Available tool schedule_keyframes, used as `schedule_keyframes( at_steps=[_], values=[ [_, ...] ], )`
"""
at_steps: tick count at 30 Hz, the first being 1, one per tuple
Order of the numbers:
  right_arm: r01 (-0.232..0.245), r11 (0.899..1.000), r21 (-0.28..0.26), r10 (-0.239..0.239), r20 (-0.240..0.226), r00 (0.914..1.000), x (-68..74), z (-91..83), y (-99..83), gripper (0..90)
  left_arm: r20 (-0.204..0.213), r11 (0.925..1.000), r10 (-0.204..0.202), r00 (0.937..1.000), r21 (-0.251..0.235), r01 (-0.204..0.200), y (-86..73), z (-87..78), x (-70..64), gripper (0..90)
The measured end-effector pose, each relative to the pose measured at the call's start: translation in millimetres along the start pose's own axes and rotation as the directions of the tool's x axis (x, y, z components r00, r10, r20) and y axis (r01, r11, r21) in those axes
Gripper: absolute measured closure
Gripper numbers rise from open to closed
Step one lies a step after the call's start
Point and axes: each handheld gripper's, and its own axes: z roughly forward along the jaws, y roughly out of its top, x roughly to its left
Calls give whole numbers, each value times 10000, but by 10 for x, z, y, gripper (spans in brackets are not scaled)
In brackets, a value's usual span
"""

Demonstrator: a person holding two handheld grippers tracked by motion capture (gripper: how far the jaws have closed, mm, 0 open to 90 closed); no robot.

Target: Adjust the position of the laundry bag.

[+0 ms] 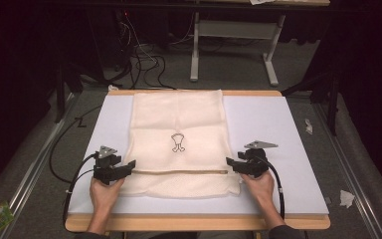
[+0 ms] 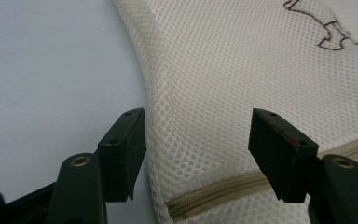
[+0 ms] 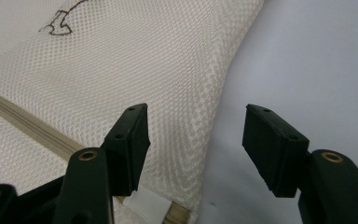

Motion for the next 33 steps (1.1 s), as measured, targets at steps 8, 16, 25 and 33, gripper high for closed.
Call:
schedule_keyframes(
  at_steps=[8,16,25,33],
  values=[
    [7,9966,825,-14,82,10000,73,157,60,426,-344,9979,-244,9991,591,264,12,137,24,410],
    [166,9931,1158,-175,68,9998,97,208,128,611,-581,9972,-171,9982,723,213,58,182,8,521],
    [378,9898,1376,-383,16,9993,98,203,159,835,-742,9970,120,9972,773,-62,83,197,-50,796],
    [446,9910,1262,-421,-227,9989,85,177,153,872,-158,9971,-150,9998,739,161,120,157,4,865]
  ],
)
